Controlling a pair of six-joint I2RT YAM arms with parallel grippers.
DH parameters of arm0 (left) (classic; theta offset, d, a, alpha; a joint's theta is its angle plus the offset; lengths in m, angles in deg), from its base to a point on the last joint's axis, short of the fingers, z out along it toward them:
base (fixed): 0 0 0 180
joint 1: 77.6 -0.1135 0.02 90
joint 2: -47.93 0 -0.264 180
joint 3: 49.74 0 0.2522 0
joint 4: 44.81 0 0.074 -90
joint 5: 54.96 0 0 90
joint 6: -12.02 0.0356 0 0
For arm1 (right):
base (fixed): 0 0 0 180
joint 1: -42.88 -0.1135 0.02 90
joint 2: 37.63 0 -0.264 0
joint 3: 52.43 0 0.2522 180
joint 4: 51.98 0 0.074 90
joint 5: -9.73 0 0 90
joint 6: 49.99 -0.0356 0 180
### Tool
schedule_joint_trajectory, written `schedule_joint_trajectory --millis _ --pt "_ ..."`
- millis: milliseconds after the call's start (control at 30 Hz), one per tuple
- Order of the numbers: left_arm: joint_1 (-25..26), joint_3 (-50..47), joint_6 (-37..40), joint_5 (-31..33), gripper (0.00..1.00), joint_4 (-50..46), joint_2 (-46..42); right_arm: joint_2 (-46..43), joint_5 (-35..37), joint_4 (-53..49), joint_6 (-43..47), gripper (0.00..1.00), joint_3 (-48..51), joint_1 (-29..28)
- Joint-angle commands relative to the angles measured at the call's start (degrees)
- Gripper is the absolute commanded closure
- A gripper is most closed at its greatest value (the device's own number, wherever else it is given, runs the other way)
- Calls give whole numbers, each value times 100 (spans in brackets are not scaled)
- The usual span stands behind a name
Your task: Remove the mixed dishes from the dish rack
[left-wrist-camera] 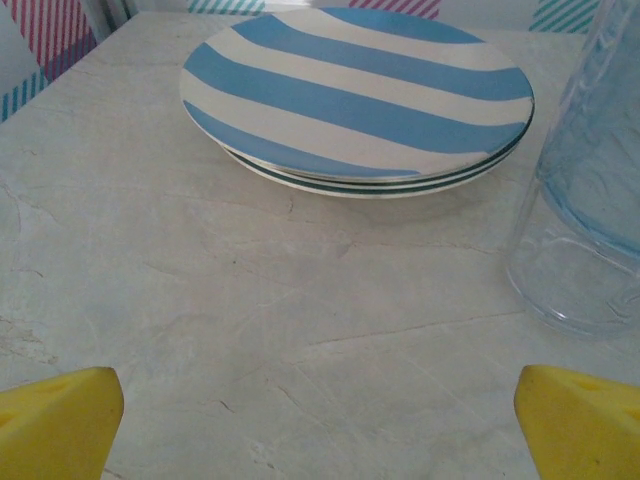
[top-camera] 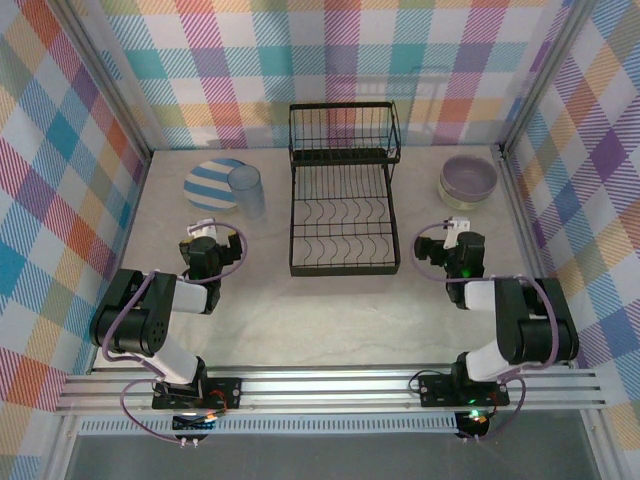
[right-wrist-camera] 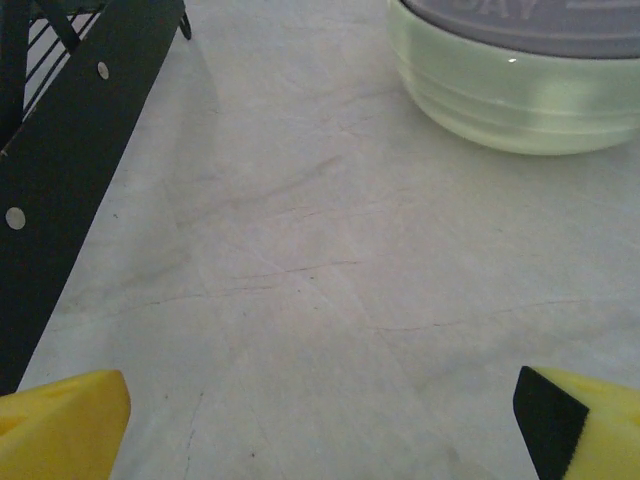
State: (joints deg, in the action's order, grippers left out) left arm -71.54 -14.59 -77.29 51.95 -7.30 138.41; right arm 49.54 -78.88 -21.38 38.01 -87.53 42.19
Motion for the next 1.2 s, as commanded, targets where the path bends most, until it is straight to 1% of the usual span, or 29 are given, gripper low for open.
schedule_joint_trajectory --millis 0,33,167,1167 --pt "-35 107 9 -237 0 51 5 75 -239 695 136 1 -35 28" --pt "-35 104 10 -252 0 43 0 130 -300 793 145 1 -34 31" --pt "-35 107 12 -256 0 41 5 127 -319 412 147 1 -212 34" --pt "-43 114 16 -261 0 26 4 149 -349 424 132 1 -230 67"
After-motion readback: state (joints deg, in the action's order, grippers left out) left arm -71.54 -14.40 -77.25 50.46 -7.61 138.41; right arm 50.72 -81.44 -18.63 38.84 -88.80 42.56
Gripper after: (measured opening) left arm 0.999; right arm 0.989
